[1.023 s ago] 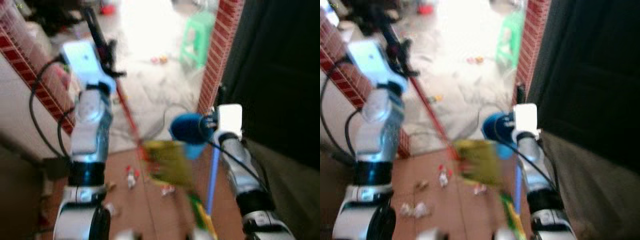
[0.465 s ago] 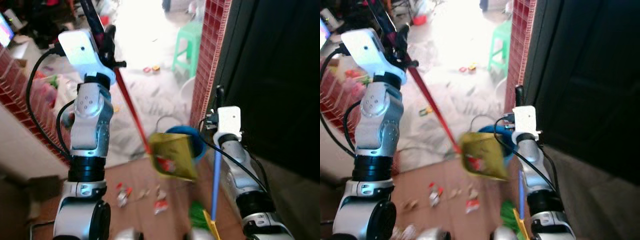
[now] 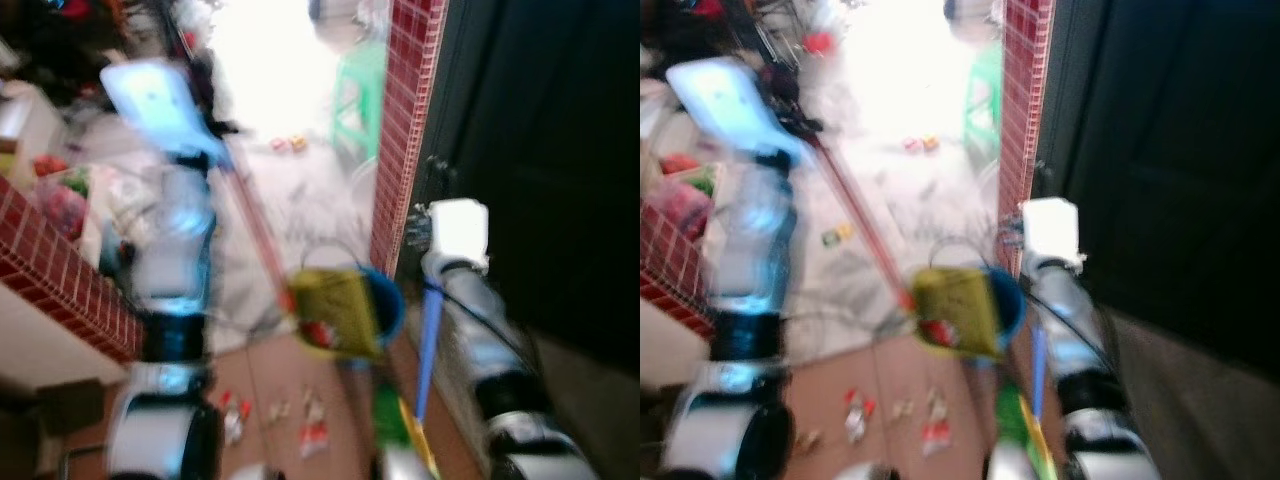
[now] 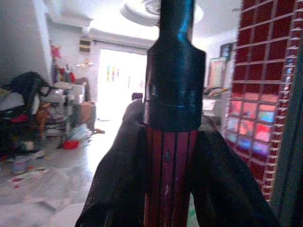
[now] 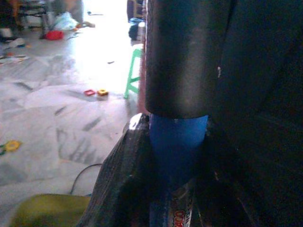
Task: Sweep floor
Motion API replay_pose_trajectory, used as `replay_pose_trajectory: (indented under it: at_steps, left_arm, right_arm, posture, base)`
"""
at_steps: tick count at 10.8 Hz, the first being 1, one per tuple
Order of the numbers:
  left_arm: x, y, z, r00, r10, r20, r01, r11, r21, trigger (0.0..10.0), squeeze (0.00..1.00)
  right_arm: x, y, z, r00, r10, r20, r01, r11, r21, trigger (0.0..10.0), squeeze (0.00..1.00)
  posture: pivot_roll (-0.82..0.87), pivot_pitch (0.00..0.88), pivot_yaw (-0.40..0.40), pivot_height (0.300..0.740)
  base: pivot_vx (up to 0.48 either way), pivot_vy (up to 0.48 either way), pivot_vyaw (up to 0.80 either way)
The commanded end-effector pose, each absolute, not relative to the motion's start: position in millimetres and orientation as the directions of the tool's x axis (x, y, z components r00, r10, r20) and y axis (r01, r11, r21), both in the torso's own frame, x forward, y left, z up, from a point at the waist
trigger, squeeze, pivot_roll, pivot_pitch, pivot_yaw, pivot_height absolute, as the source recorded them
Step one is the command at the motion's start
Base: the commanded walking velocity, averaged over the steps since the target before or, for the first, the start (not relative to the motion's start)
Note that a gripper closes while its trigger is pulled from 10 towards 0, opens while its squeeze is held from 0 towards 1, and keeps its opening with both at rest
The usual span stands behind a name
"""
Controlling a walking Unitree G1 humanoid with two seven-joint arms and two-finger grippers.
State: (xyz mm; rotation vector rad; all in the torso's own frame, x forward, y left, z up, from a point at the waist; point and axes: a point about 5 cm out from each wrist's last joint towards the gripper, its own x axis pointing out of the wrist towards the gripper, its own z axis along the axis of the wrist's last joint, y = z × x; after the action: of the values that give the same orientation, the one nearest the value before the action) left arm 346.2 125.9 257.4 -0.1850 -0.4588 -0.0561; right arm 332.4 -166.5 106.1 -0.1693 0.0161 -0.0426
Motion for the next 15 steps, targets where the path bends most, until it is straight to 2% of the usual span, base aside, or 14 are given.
replay_pose_trajectory:
  at_steps: [1,5,13,14,15]
  left_arm:
    - [342,135,279,0.841,0.015,0.541,0.076,0.986,-0.146,10.0,0.00]
    - [336,131,285,0.796,0.004,0.605,0.040,0.997,-0.059,10.0,0.00]
    - [325,93,262,0.764,-0.099,0.637,0.062,0.995,0.080,10.0,0.00]
    - [322,84,262,0.740,-0.140,0.658,0.074,0.989,0.128,10.0,0.00]
    - [320,68,255,0.745,-0.220,0.630,0.165,0.976,0.145,10.0,0.00]
  right_arm:
    - [336,-154,118,0.999,0.010,0.041,-0.002,0.979,-0.201,10.0,0.00]
    - [336,-154,116,0.999,0.015,0.034,-0.008,0.980,-0.197,10.0,0.00]
    - [334,-152,115,0.999,0.025,0.043,-0.015,0.978,-0.210,10.0,0.00]
    - [334,-151,114,0.999,0.028,0.043,-0.018,0.977,-0.211,10.0,0.00]
    - [333,-151,114,0.999,0.029,0.044,-0.019,0.977,-0.211,10.0,0.00]
  posture:
    - [-0.13,0.000,0.063,0.740]
    - [-0.12,0.008,0.061,0.740]
    - [-0.13,0.005,0.065,0.740]
    - [-0.13,0.005,0.064,0.740]
    - [-0.13,0.006,0.066,0.740]
  base:
    - [0.326,0.000,0.00]
    - [0.069,0.000,0.00]
    - [0.000,0.000,0.00]
    - [0.000,0.000,0.00]
    - [0.000,0.000,0.00]
